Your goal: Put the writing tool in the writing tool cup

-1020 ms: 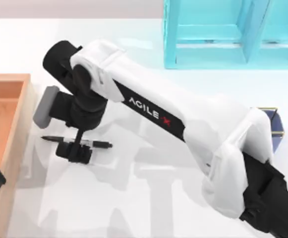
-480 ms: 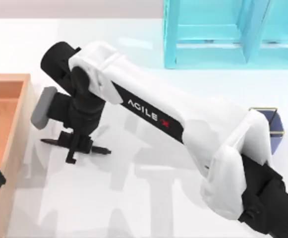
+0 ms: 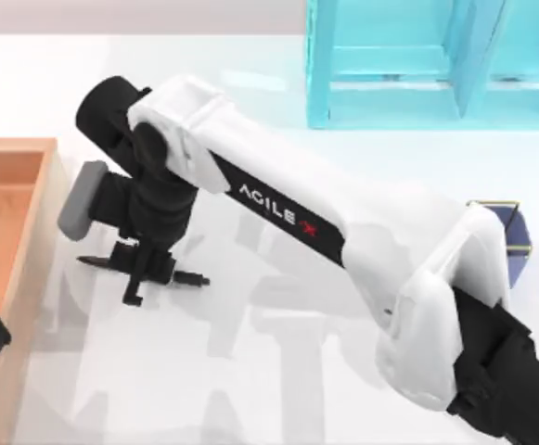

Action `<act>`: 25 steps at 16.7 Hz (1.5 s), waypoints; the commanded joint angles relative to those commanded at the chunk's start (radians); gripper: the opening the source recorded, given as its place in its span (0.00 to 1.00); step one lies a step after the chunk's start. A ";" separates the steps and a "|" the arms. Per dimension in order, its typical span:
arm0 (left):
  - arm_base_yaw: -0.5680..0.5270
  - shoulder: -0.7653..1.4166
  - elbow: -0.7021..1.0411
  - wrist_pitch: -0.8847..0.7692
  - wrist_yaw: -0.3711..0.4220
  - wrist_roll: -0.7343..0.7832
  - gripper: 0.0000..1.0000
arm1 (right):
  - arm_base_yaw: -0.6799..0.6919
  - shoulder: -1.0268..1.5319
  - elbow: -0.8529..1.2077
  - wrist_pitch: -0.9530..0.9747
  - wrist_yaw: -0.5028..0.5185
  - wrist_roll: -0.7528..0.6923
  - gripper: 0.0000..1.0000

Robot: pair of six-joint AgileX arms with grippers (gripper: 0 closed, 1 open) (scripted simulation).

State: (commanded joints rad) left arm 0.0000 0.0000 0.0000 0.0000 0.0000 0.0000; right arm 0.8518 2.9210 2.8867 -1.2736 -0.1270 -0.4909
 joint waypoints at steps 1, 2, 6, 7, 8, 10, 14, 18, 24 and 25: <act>0.000 0.000 0.000 0.000 0.000 0.000 1.00 | -0.001 -0.022 -0.011 -0.011 0.006 0.010 0.00; 0.000 0.000 0.000 0.000 0.000 0.000 1.00 | -0.004 -0.055 -0.027 -0.024 0.015 0.026 0.00; 0.000 0.000 0.000 0.000 0.000 0.000 1.00 | 0.005 -0.259 -0.137 -0.093 0.059 0.119 0.00; 0.000 0.000 0.000 0.000 0.000 0.000 1.00 | 0.015 -0.317 -0.177 -0.107 0.068 0.144 0.00; 0.000 0.000 0.000 0.000 0.000 0.000 1.00 | 0.030 -0.373 -0.221 -0.117 0.075 0.167 0.00; 0.000 0.000 0.000 0.000 0.000 0.000 1.00 | 0.073 -0.473 -0.321 -0.117 0.081 0.202 0.00; 0.000 0.000 0.000 0.000 0.000 0.000 1.00 | 0.176 -0.594 -0.501 -0.059 0.071 0.233 0.00; 0.000 0.000 0.000 0.000 0.000 0.000 1.00 | 0.246 -0.616 -0.587 -0.002 0.056 0.233 0.00; 0.000 0.000 0.000 0.000 0.000 0.000 1.00 | 0.246 -0.614 -0.590 -0.001 0.054 0.235 0.00; 0.000 0.000 0.000 0.000 0.000 0.000 1.00 | 0.239 -0.614 -0.597 0.005 0.045 0.226 0.00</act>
State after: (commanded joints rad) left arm 0.0000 0.0000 0.0000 0.0000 0.0000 0.0000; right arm 1.0911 2.3070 2.2896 -1.2689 -0.0824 -0.2645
